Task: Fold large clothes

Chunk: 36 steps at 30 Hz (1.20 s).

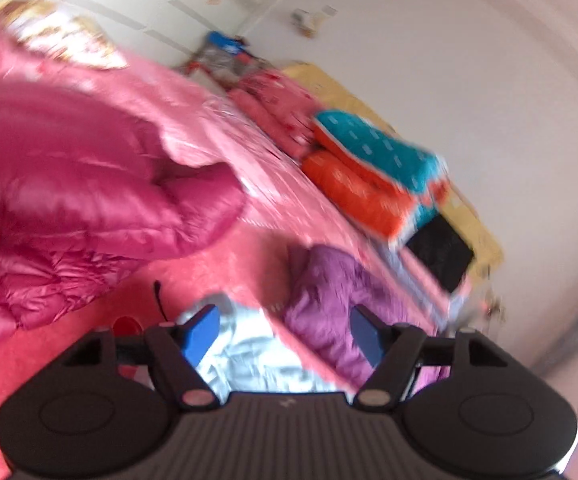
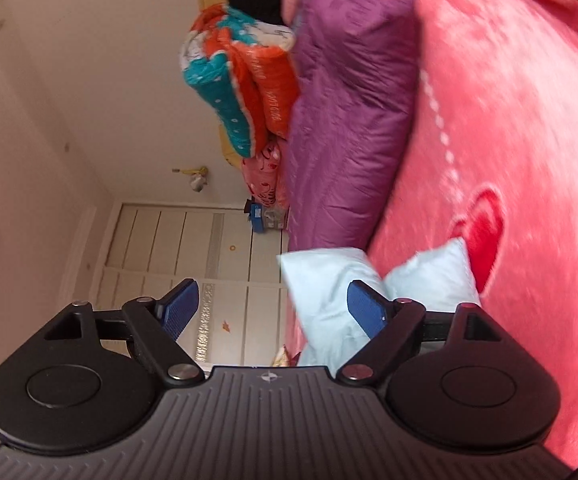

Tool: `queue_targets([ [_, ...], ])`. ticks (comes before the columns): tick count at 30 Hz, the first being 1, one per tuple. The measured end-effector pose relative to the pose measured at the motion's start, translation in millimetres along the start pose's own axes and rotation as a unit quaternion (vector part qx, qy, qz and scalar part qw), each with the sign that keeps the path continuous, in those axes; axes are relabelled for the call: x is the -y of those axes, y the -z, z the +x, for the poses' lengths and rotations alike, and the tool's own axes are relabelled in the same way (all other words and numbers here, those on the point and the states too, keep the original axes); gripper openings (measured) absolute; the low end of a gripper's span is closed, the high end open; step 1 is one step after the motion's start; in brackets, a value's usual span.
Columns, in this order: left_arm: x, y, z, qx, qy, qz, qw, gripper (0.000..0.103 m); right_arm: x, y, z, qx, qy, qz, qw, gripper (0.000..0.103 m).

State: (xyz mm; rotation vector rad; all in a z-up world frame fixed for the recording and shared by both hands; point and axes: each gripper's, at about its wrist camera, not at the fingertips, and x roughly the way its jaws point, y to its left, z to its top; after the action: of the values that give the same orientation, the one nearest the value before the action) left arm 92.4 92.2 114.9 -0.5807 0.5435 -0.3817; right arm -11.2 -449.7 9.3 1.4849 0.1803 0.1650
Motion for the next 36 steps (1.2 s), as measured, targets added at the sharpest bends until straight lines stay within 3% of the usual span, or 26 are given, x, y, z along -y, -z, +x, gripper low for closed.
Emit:
queue_targets([
  [3,32.4,23.4,11.3,-0.044,0.002,0.098,0.9943,0.071,-40.9,8.1,5.7,-0.009,0.044,-0.121,0.992,0.103],
  [5,51.4,43.4,25.0,-0.075,0.017,0.145,0.9864,0.07,-72.8,26.6,15.9,-0.023,0.093,-0.227,0.969,0.103],
  [10,94.7,87.7,60.9,-0.124,0.043,0.233,0.9637,0.07,-115.6,95.8,45.5,-0.067,0.182,-0.457,0.868,0.103],
  [13,109.9,99.5,78.3,-0.129,0.053,0.264,0.9544,0.07,-112.5,123.2,60.1,-0.102,0.174,-0.5,0.842,0.103],
  [16,111.3,100.7,97.0,-0.135,0.045,0.264,0.954,0.07,-101.4,134.0,82.6,-0.124,0.195,-0.519,0.823,0.103],
  [18,112.8,99.4,106.2,-0.14,0.035,0.259,0.955,0.069,-90.2,128.4,90.0,-0.126,0.216,-0.507,0.825,0.103],
  [20,110.9,96.7,118.1,-0.144,0.014,0.258,0.9553,0.068,-76.2,113.7,95.9,-0.128,0.23,-0.472,0.842,0.103],
  [22,104.5,92.7,126.2,-0.144,-0.011,0.25,0.9574,0.068,-66.1,104.8,98.5,-0.116,0.253,-0.451,0.848,0.103],
  [24,92.8,86.4,132.9,-0.141,-0.038,0.239,0.96,0.068,-60.0,94.1,97.9,-0.106,0.258,-0.428,0.86,0.103],
  [26,79.2,80.6,135.6,-0.134,-0.06,0.229,0.9623,0.068,-57.2,90.6,95.6,-0.097,0.261,-0.419,0.864,0.103],
  [30,49.2,75.5,134.0,-0.121,-0.09,0.207,0.9668,0.068,-53.6,91.8,97.6,-0.078,0.287,-0.434,0.851,0.103],
  [36,22.7,88.6,125.8,-0.101,-0.078,0.209,0.9695,0.069,-46.1,105.2,98.8,-0.073,0.318,-0.467,0.822,0.103],
])
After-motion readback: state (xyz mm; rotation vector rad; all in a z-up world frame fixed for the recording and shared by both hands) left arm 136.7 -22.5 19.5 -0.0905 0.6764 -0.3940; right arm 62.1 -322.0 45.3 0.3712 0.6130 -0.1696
